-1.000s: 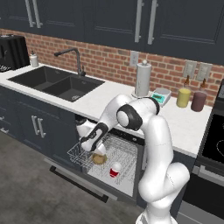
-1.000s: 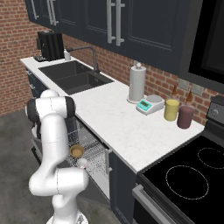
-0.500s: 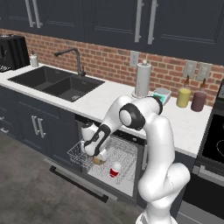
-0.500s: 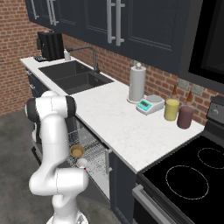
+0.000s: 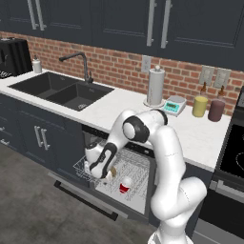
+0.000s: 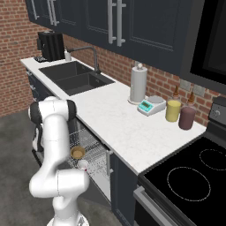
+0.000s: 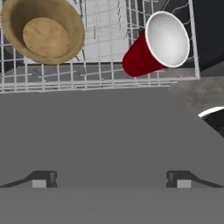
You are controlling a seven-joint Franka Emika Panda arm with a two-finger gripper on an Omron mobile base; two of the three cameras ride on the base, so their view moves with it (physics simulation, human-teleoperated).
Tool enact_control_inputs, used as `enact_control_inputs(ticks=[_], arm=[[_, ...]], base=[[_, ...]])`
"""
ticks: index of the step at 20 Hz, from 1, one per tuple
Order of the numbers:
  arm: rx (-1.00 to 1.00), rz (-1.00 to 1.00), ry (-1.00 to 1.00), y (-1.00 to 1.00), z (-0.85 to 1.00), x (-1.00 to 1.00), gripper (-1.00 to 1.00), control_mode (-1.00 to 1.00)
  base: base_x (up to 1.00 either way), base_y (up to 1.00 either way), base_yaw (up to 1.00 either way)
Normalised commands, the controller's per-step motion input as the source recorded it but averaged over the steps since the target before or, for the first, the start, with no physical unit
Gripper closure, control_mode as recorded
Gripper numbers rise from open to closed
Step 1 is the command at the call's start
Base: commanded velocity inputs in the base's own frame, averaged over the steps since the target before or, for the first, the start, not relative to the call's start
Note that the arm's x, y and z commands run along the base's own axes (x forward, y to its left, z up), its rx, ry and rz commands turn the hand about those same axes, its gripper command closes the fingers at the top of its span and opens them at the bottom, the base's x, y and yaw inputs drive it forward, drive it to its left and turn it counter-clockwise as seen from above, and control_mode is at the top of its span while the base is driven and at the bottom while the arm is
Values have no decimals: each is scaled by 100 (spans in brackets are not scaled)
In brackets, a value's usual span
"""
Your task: Pick up the cup and bowl from the counter, place them in the dishwasher, and close the dishwasher door.
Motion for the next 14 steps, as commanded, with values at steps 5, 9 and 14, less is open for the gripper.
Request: enact_control_inputs(ticks=[5, 9, 14], arm=[[-2, 1, 0, 17, -37, 5, -100, -100], [-4, 1, 0, -4, -33, 34, -100, -100], [0, 0, 0, -12, -36, 7, -100, -100]], base=[[0, 0, 0], [0, 0, 0], [0, 0, 0]])
